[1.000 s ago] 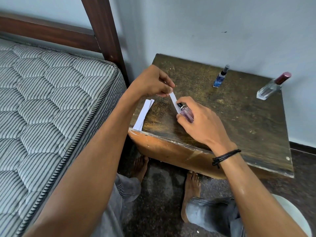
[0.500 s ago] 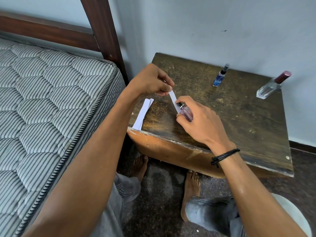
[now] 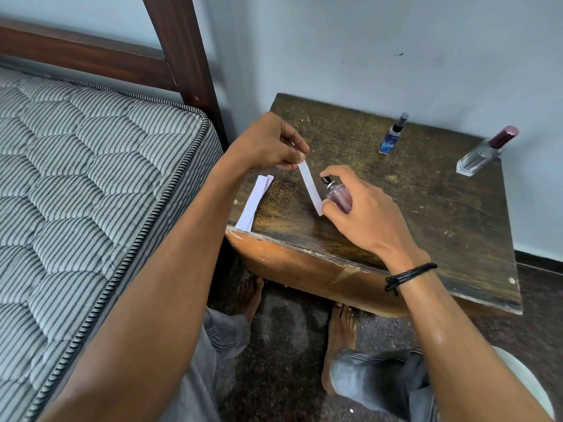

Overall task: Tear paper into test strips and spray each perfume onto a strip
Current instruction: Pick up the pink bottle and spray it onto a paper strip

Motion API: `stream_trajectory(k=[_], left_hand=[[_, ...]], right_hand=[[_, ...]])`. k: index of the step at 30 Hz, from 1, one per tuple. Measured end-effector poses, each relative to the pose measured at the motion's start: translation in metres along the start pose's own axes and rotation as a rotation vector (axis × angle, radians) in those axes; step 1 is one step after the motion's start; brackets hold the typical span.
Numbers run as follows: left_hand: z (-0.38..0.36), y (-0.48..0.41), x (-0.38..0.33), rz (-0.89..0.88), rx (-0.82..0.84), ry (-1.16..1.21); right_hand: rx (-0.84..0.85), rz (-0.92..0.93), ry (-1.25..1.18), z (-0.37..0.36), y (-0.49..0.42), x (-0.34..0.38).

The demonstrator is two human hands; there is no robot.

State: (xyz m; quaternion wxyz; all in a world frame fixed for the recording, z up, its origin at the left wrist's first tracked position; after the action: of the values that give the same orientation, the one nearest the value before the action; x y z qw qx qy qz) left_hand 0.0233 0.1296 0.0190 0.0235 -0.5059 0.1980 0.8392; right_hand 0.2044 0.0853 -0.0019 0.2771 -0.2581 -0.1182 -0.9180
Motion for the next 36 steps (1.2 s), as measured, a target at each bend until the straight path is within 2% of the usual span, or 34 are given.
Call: stream_trajectory(k=[9, 28, 36], left_hand=[[0.008, -0.002, -0.004, -0.066, -0.054, -0.091], [0.006, 0.002, -0.005, -0.051, -0.039, -0.097], [0.005, 0.003, -0.006, -0.048, -0.037, -0.077]], right_hand=[[0.101, 0.007, 0.085, -0.011, 0.001, 0.002], [0.021, 0.007, 0.205, -0.018, 0.001, 0.011], [0.015, -0.011, 0.156, -0.017, 0.0, 0.008]])
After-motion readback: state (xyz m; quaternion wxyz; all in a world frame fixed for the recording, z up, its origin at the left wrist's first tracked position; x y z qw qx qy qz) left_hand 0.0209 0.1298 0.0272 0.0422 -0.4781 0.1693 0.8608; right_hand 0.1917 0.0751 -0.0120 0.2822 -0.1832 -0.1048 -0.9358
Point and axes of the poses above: each hand's wrist, its own y-axis away from the middle knuckle, its own z-axis out of the back of the hand, x = y × z, the point moved 9 cm from there along -y, towards the middle knuckle, and after that the axes turned 13 degrees about x, right-handed, at the moved point
